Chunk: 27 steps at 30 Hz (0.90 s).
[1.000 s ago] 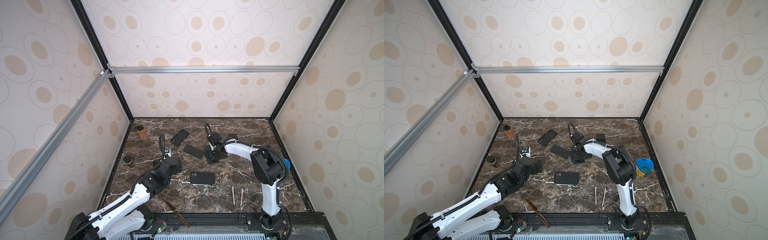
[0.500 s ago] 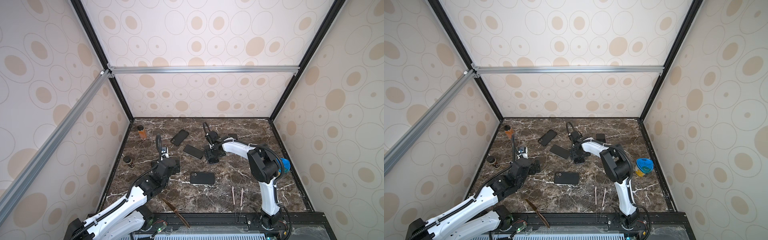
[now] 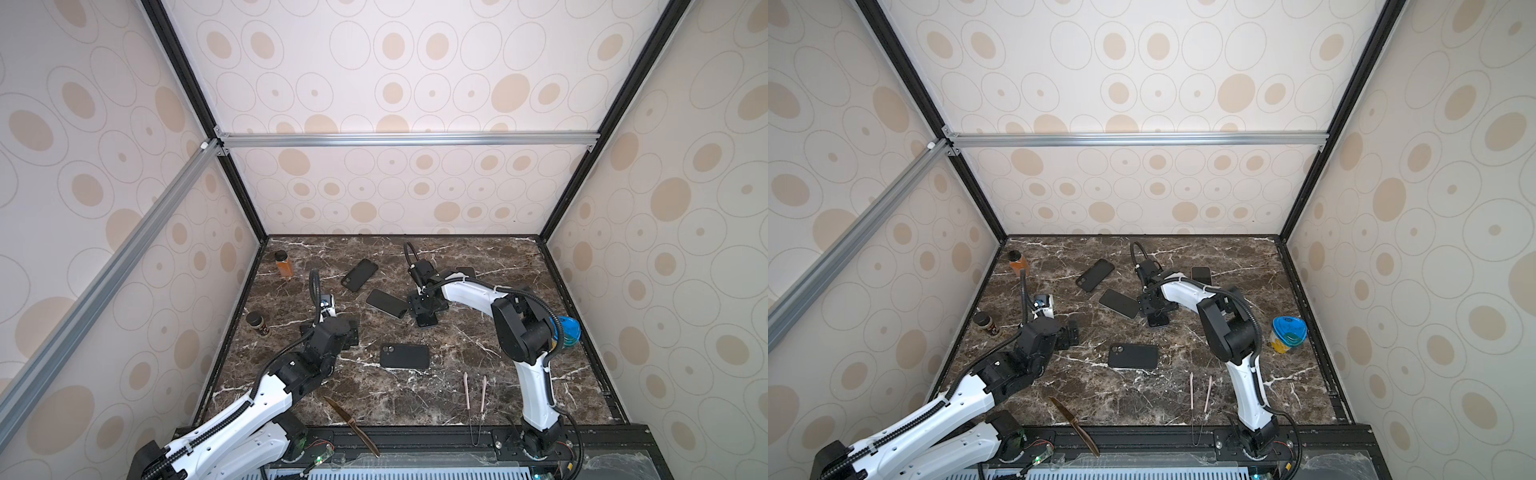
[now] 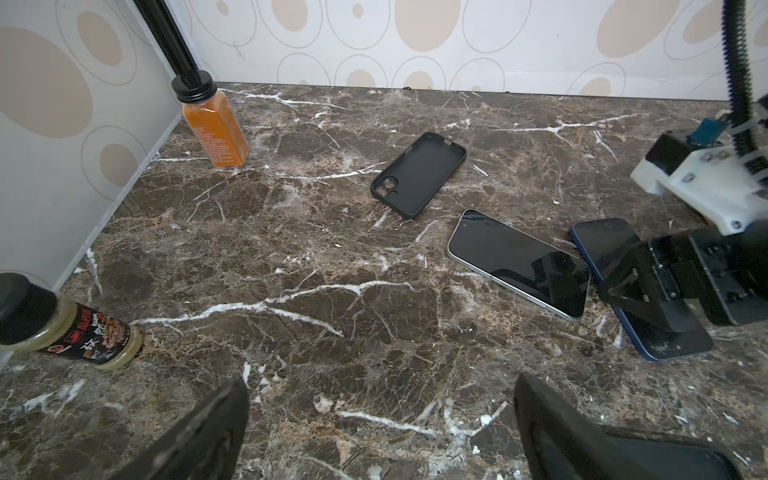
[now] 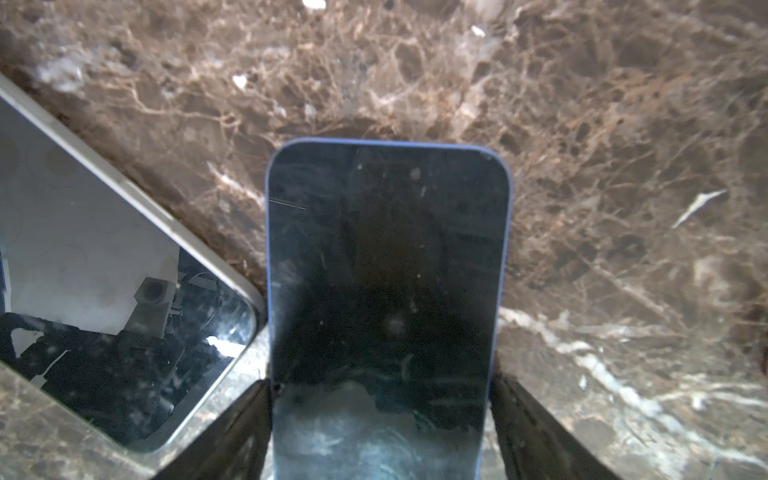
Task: Put the phone into the phone case
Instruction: 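Lift the blue-edged phone upright with the right gripper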
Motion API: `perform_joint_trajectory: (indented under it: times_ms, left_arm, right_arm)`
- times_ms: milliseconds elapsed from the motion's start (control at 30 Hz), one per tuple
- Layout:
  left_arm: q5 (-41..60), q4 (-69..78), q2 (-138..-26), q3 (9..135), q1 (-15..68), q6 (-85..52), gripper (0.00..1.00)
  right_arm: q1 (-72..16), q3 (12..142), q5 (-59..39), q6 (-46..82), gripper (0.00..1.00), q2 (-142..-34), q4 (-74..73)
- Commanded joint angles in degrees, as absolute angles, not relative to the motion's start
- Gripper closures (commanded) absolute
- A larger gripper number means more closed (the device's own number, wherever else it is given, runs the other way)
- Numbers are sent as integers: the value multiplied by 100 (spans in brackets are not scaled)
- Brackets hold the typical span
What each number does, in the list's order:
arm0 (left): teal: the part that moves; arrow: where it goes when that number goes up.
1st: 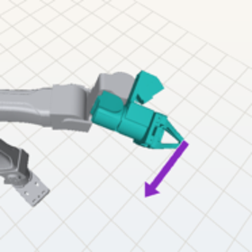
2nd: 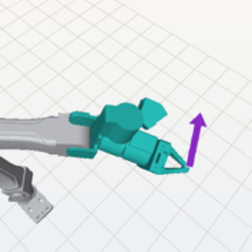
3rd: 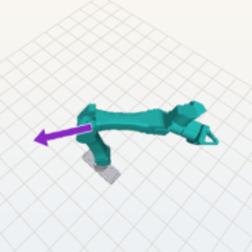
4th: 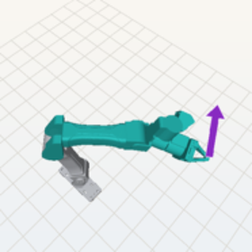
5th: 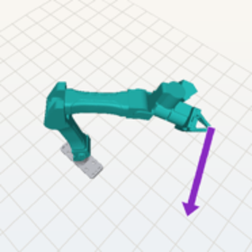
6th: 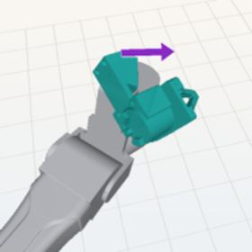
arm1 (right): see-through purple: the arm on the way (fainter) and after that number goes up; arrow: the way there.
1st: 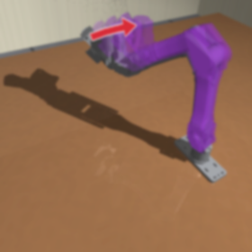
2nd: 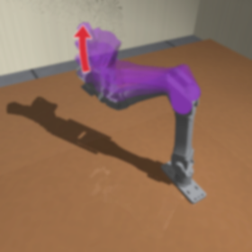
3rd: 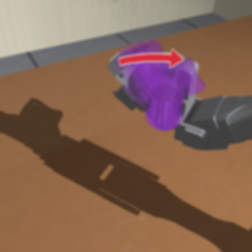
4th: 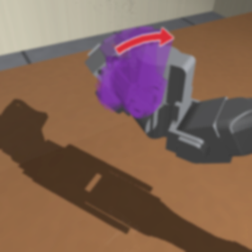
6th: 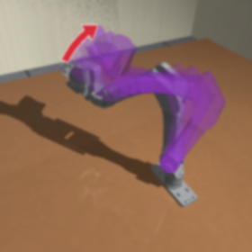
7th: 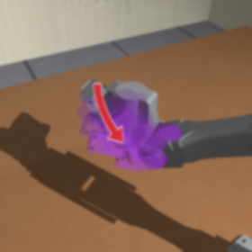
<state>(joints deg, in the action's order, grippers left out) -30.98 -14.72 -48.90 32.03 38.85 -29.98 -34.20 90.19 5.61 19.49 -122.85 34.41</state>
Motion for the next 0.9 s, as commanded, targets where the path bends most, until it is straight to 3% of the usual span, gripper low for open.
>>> perform_joint_trajectory:
  times_ms: [0,467,867]
  left_arm:
    - [-3217,-1547,-4831,3181,3827,-3182,0]
    - [-3227,-1604,-4701,3185,3802,-3190,0]
    - [-2452,-1569,-5074,3378,3751,-3002,0]
  right_arm:
    - [-3466,9001,650,1975,18,-12665,3840]
    - [-3466,9005,710,1960,37,-12709,3894]
    - [-3463,8656,803,1682,71,-12139,3527]
